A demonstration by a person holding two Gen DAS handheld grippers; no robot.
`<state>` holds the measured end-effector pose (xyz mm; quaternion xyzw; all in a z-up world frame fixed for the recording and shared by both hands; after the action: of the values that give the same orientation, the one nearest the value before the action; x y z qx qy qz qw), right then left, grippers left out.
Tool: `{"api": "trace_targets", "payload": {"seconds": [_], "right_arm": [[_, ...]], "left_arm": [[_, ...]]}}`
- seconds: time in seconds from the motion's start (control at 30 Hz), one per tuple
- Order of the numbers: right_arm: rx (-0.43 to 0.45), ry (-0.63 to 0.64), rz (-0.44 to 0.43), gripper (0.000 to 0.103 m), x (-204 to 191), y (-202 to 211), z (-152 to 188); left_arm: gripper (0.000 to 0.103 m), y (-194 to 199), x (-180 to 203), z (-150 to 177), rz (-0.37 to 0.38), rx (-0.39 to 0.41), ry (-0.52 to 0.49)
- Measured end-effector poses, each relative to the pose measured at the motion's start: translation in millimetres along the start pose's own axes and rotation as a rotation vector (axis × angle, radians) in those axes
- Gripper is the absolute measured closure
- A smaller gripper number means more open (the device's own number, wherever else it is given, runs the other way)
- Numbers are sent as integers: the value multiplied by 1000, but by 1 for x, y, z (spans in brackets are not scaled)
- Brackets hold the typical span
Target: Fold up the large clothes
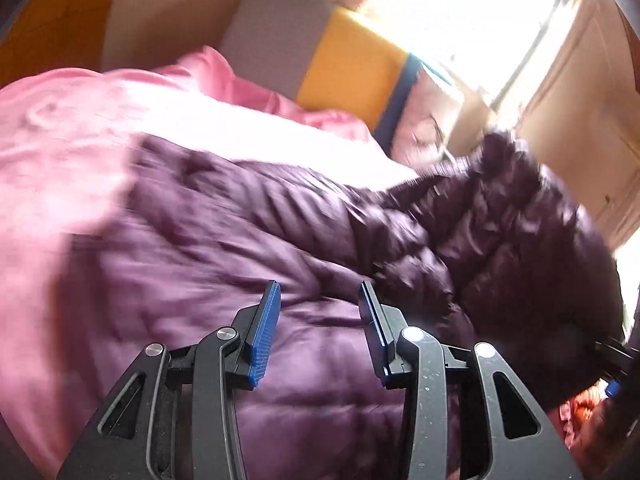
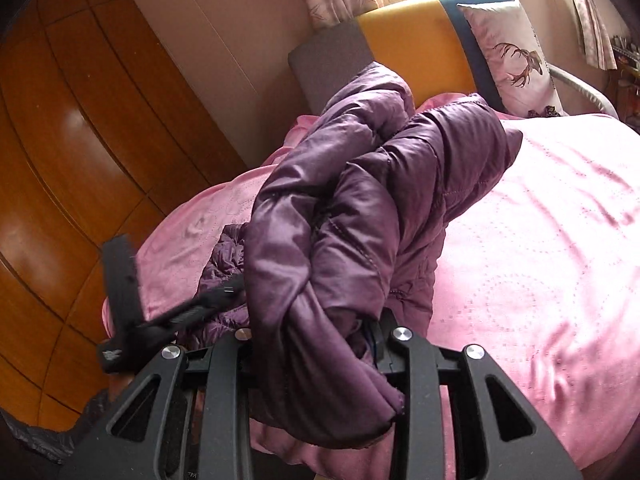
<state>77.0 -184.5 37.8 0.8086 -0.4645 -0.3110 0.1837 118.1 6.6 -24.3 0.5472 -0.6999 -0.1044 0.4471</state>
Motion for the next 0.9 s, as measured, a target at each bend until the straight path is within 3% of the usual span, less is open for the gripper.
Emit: {"api": "trace_targets", "payload": {"seconds": [0.17, 0.27, 0.37, 0.5, 0.67, 0.77, 0.9], "right_arm": [[-20, 130, 68, 74, -38, -11, -2], [-30, 174, 95, 74, -47, -21, -3], [-32, 146, 110, 74, -43, -24, -1], [-17, 76, 114, 74, -30, -18, -1], [1, -15, 99, 74, -8, -7, 4], [10, -44, 86, 75, 5, 2, 7], [31, -80, 49, 75, 20, 9, 9]], "left_arm": [[63, 47, -70, -13, -182, 127, 92], [63, 49, -87, -11, -149, 91, 136], [64, 62, -59, -13, -26, 127, 83], [64, 52, 2, -9, 108, 68, -28], [67, 10, 70, 15, 128, -31, -199], [67, -19, 90, 28, 130, -103, -262], [73, -63, 86, 49, 56, -204, -316]]}}
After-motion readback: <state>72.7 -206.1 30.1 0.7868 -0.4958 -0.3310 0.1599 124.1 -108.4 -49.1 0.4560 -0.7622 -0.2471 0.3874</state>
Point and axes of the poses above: each gripper's, at about its wrist camera, not at the fingertips, and y roughly against the way its jaws point, x to its right, z to its underside, the point moved 5 cm from there along -y, roughly the way its jaws point, and after that the axes turned 9 degrees about y, right-handed, at the moved point
